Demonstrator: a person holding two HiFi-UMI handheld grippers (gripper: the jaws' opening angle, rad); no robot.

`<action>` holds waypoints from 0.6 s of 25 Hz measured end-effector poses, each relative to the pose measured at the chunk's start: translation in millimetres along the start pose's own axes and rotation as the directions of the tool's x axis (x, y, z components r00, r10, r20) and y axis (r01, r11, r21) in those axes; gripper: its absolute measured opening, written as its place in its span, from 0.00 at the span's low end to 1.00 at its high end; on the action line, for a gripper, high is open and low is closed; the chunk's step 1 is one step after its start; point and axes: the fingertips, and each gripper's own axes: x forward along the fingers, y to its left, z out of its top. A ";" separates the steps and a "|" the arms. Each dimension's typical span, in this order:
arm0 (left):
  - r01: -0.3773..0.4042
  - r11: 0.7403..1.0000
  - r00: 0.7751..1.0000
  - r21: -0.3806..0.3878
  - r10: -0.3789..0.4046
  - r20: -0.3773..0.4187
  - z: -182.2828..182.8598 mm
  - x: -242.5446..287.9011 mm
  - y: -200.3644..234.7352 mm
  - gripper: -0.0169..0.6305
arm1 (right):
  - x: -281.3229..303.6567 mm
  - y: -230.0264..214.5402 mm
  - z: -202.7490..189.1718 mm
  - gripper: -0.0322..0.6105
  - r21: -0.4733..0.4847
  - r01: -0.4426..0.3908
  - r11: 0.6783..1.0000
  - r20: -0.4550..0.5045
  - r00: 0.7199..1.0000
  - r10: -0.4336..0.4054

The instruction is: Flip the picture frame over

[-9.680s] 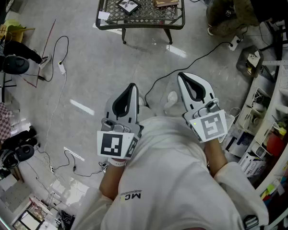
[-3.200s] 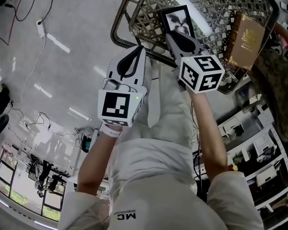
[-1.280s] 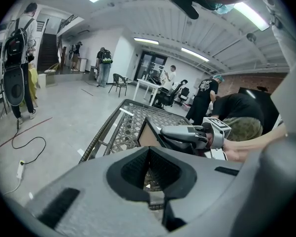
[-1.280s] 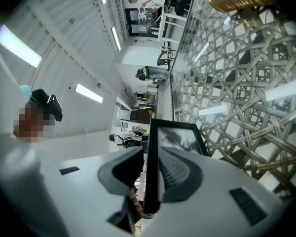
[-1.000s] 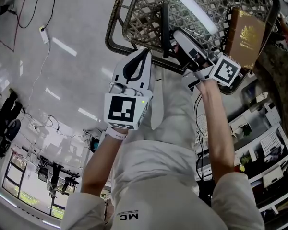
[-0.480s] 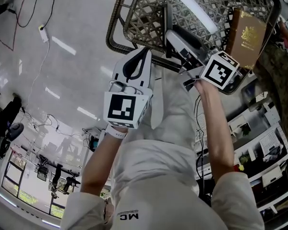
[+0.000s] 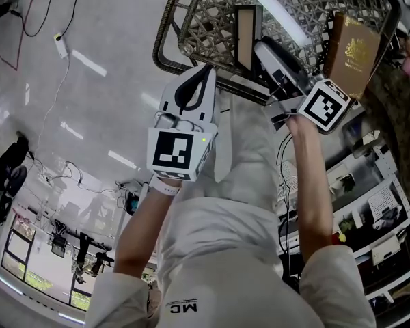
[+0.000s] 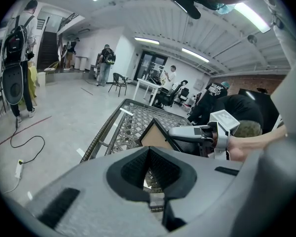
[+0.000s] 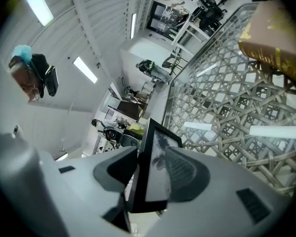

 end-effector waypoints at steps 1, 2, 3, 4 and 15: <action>0.001 1.000 1.000 0.002 -0.001 0.000 -0.1 0.1 -0.1 0.06 | -2.6 -2.1 1.8 0.34 -0.003 0.008 1.000 0.010 1.000 -0.008; 0.002 1.000 1.000 0.002 -0.002 -0.001 -0.2 0.1 -0.2 0.06 | -5.5 -4.4 3.7 0.34 -0.007 0.017 1.000 0.022 1.000 -0.017; 0.003 1.000 1.000 0.003 -0.003 -0.002 -0.2 0.0 -0.3 0.06 | -8.5 -7.0 5.4 0.34 -0.009 0.026 1.000 0.033 0.999 -0.026; 0.004 1.000 1.000 0.003 -0.004 -0.003 -0.1 0.2 -0.2 0.06 | -11.1 -10.0 6.5 0.34 -0.007 0.032 0.999 0.042 0.999 -0.032; 0.009 1.000 1.000 0.007 -0.009 -0.015 -2.1 6.4 -1.0 0.06 | -10.1 -38.4 1.6 0.36 0.091 0.025 0.996 0.040 0.999 -0.029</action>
